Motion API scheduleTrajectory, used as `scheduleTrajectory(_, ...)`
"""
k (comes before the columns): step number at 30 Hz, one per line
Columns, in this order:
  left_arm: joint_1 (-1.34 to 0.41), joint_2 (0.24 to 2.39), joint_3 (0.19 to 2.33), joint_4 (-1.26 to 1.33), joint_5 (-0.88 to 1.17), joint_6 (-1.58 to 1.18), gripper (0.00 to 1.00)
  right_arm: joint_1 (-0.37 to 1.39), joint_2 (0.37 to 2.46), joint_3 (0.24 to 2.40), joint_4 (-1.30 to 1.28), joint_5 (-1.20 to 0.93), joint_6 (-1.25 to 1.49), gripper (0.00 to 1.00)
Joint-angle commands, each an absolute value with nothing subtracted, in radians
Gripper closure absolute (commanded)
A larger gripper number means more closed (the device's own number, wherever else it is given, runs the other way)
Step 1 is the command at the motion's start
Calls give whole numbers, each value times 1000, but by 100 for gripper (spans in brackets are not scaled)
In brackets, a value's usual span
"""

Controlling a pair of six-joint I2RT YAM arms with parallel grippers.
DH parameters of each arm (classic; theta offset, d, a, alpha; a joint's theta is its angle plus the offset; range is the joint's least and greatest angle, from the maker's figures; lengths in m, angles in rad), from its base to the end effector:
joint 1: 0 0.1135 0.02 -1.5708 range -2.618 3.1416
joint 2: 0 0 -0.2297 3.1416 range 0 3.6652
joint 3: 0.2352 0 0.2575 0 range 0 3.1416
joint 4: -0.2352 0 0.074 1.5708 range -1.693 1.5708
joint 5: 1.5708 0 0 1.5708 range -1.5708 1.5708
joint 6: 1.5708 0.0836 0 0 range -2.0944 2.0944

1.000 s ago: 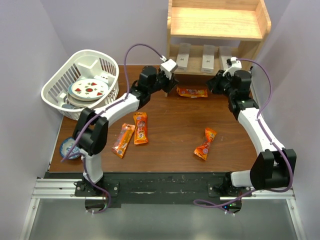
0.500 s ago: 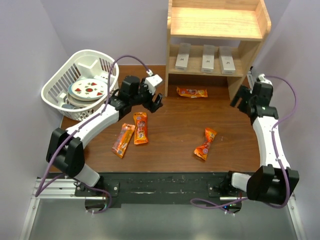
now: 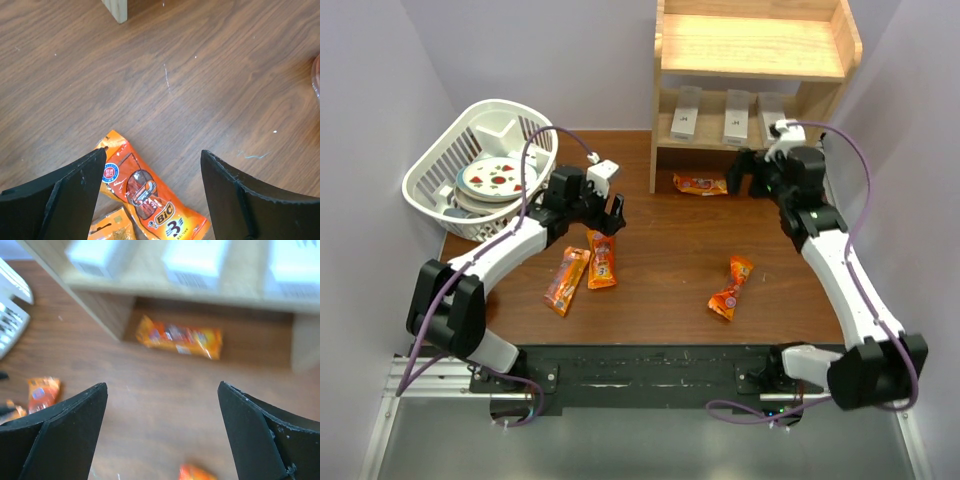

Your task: Place and organize the shaving razors onto the shelf

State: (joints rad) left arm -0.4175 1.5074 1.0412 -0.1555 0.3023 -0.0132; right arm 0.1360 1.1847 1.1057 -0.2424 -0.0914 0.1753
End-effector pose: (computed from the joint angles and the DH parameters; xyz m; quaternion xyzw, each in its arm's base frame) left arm 0.3383 -0.1773 0.1942 0.2440 0.8476 -0.2274 0.4127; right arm 0.3329 0.0533 0.3167 -0.0108 0.8107 0.1272 0.5714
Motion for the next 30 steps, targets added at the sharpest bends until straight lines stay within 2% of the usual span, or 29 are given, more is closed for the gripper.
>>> scheduleTrajectory(1, -417, 1460, 1042, -83, 327, -58, 18, 160, 1328, 1277, -104, -2, 172, 3)
scheduleTrajectory(8, -397, 1410, 1026, -63, 307, -41, 18, 215, 1499, 1399, -41, 138, 215, 1)
scheduleTrajectory(30, -374, 1433, 1072, -34, 321, -60, 18, 262, 1667, 1506, -54, 279, 198, 1)
